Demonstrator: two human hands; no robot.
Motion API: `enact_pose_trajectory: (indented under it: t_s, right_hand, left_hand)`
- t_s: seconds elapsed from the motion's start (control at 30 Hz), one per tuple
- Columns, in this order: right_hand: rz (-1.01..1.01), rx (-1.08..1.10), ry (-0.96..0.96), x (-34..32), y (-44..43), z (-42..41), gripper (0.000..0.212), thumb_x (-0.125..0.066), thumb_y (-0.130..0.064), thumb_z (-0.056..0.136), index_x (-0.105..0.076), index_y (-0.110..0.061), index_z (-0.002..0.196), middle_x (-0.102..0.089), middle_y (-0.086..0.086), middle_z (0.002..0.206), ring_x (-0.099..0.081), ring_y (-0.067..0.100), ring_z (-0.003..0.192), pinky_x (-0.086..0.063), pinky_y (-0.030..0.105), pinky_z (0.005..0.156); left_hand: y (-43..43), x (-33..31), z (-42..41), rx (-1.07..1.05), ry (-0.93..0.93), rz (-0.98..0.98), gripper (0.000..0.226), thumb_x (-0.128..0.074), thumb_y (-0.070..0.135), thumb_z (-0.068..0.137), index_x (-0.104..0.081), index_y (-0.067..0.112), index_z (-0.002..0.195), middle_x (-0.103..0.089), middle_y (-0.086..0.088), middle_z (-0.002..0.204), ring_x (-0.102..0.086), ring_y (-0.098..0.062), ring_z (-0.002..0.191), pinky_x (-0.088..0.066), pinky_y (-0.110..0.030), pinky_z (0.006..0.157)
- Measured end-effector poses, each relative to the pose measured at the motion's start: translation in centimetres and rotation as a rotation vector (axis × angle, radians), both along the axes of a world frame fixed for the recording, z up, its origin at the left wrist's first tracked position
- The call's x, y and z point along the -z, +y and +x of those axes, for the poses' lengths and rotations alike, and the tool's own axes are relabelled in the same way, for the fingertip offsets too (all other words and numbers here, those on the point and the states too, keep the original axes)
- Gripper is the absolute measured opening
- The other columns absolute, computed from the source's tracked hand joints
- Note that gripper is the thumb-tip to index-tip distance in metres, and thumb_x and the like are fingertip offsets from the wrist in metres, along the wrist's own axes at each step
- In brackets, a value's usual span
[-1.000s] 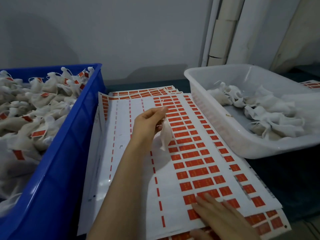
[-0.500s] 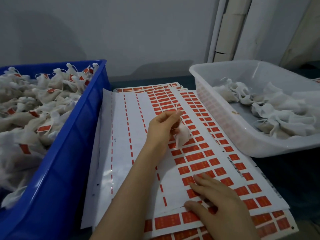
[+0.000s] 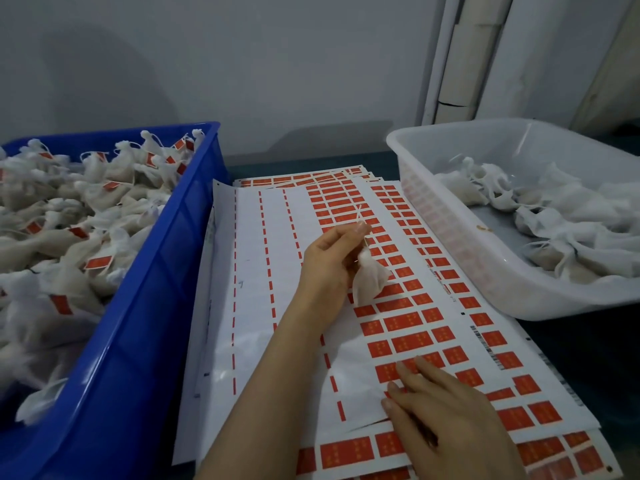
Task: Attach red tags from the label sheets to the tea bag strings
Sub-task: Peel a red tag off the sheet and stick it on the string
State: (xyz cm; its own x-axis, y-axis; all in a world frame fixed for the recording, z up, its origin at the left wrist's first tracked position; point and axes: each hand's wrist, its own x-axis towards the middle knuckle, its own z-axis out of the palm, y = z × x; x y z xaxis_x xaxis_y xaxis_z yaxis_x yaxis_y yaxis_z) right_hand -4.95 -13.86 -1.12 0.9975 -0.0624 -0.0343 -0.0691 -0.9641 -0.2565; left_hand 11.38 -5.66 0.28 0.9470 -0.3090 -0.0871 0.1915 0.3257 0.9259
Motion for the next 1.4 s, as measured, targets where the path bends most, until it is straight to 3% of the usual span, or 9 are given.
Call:
enact_pose_trajectory:
  t_s: [0.27, 0.4, 0.5, 0.6, 0.7, 0.83, 0.93, 1.2, 1.4]
  right_hand:
    - [0.011, -0.064, -0.144, 0.0, -0.2, -0.6, 0.079, -0.003, -0.05, 0.096, -0.074, -0.032, 0.067, -0.072, -0.014, 0.088, -0.069, 0.009, 0.085, -0.054, 0.037, 0.07]
    - [-0.026, -0.087, 0.21, 0.1, -0.8, 0.4, 0.084, 0.002, -0.08, 0.068, -0.036, -0.046, 0.135, -0.01, -0.031, 0.144, -0.01, -0.003, 0.139, -0.009, 0.036, 0.114]
    - [-0.017, -0.092, 0.286, 0.8, -1.6, 0.4, 0.103, 0.018, -0.086, 0.054, -0.028, -0.048, 0.138, 0.005, -0.038, 0.137, 0.012, -0.01, 0.13, 0.005, 0.026, 0.111]
    - [0.009, -0.071, 0.238, 0.7, -1.0, 0.0, 0.078, 0.003, -0.08, 0.073, -0.034, -0.049, 0.135, -0.002, -0.039, 0.14, 0.009, -0.01, 0.133, 0.007, 0.023, 0.108]
    - [-0.049, -0.097, 0.262, 0.7, -0.9, 0.0, 0.118, 0.036, -0.08, 0.042, -0.034, -0.053, 0.133, 0.004, -0.043, 0.128, 0.014, -0.014, 0.124, 0.01, 0.019, 0.102]
    - [0.023, -0.082, 0.154, 0.2, -0.3, -0.6, 0.052, -0.011, -0.063, 0.09, -0.046, -0.05, 0.126, -0.01, -0.04, 0.132, -0.008, -0.008, 0.136, 0.0, 0.026, 0.109]
    - [0.067, -0.032, 0.104, -1.2, -0.2, -0.6, 0.068, -0.006, -0.055, 0.094, -0.072, -0.041, 0.086, -0.056, -0.028, 0.114, -0.055, -0.003, 0.11, -0.037, 0.036, 0.095]
    - [0.158, -0.035, 0.188, -0.7, -1.1, -0.8, 0.072, -0.018, -0.079, 0.073, -0.015, -0.049, 0.138, 0.009, -0.038, 0.12, 0.006, -0.017, 0.117, -0.001, 0.025, 0.112]
    - [0.18, 0.034, 0.163, -0.3, -0.6, -1.3, 0.049, -0.031, -0.063, 0.087, -0.03, -0.05, 0.135, -0.003, -0.043, 0.13, 0.008, -0.019, 0.12, 0.007, 0.015, 0.101]
  left_hand:
    - [0.1, 0.2, 0.2, 0.031, 0.013, -0.06, 0.014, -0.061, 0.027, 0.086, -0.067, 0.021, 0.097, -0.072, 0.0, 0.105, -0.07, -0.021, 0.095, -0.057, -0.038, 0.082]
    - [0.1, 0.2, 0.2, 0.038, 0.01, -0.062, 0.015, -0.062, 0.028, 0.084, -0.067, 0.021, 0.096, -0.072, 0.0, 0.105, -0.07, -0.021, 0.094, -0.057, -0.038, 0.083]
    - [0.1, 0.2, 0.2, 0.045, 0.01, -0.073, 0.023, -0.063, 0.032, 0.078, -0.066, 0.02, 0.098, -0.072, -0.001, 0.106, -0.07, -0.02, 0.093, -0.058, -0.035, 0.078]
    - [0.1, 0.2, 0.2, 0.049, 0.002, -0.071, 0.019, -0.061, 0.03, 0.084, -0.066, 0.02, 0.099, -0.072, -0.001, 0.106, -0.07, -0.021, 0.094, -0.057, -0.035, 0.079]
    - [0.2, 0.2, 0.2, 0.047, 0.01, -0.076, 0.018, -0.061, 0.029, 0.084, -0.066, 0.019, 0.099, -0.072, -0.002, 0.107, -0.07, -0.021, 0.094, -0.057, -0.036, 0.08]
    - [0.1, 0.1, 0.2, 0.05, 0.026, -0.082, 0.015, -0.06, 0.027, 0.087, -0.066, 0.019, 0.099, -0.072, -0.002, 0.106, -0.07, -0.022, 0.094, -0.057, -0.036, 0.079]
    - [0.1, 0.1, 0.2, 0.048, 0.028, -0.078, 0.015, -0.06, 0.027, 0.087, -0.066, 0.019, 0.099, -0.072, -0.002, 0.106, -0.07, -0.022, 0.095, -0.057, -0.038, 0.082]
    - [0.0, 0.1, 0.1, 0.058, 0.019, -0.075, 0.017, -0.06, 0.028, 0.086, -0.065, 0.019, 0.1, -0.071, -0.001, 0.108, -0.07, -0.021, 0.095, -0.057, -0.037, 0.082]
    - [0.1, 0.1, -0.1, 0.056, 0.009, -0.052, 0.02, -0.057, 0.03, 0.088, -0.063, 0.019, 0.103, -0.07, -0.001, 0.112, -0.069, -0.02, 0.097, -0.057, -0.034, 0.08]
